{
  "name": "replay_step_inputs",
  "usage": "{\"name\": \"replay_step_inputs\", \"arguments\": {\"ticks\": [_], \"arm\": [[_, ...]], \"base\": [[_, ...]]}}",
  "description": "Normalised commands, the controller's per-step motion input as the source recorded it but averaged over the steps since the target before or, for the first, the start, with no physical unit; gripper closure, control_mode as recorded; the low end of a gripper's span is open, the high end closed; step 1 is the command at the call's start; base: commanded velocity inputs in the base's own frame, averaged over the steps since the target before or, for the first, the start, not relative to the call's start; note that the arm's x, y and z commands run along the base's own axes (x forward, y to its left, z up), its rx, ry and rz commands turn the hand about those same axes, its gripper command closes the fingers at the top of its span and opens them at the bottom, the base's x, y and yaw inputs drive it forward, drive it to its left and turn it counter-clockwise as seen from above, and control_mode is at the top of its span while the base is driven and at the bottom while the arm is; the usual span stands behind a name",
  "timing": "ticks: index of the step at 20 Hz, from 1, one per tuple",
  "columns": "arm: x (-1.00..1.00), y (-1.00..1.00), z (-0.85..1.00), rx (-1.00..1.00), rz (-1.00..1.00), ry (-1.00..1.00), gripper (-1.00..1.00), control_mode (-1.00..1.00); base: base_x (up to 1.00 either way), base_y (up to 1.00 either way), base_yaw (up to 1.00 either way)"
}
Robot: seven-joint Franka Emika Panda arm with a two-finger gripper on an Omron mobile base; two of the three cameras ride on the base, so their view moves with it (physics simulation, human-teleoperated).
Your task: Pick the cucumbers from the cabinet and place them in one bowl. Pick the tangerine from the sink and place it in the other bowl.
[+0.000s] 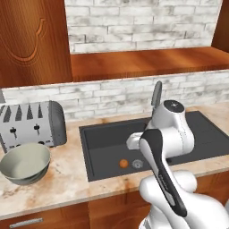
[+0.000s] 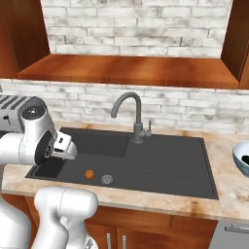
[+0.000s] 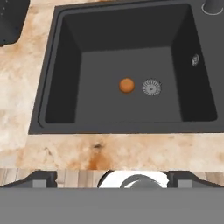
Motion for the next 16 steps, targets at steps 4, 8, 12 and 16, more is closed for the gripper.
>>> {"name": "replay_step_inputs", "arguments": {"ticks": [4, 8, 12, 16], "arm": [[0.32, -0.02, -0.04, 0.00, 0.01, 0.02, -1.00, -1.00], [0.73, 0.00, -0.28, 0.00, -0.01, 0.08, -1.00, -1.00], [0.71, 0.08, -0.15, -0.04, -0.04, 0.09, -1.00, -1.00], [0.64, 0.26, -0.36, -0.04, -0.08, 0.09, -1.00, -1.00]], "base": [[0.00, 0.00, 0.00], [0.00, 0.00, 0.00], [0.00, 0.00, 0.00], [0.00, 0.00, 0.00]]}}
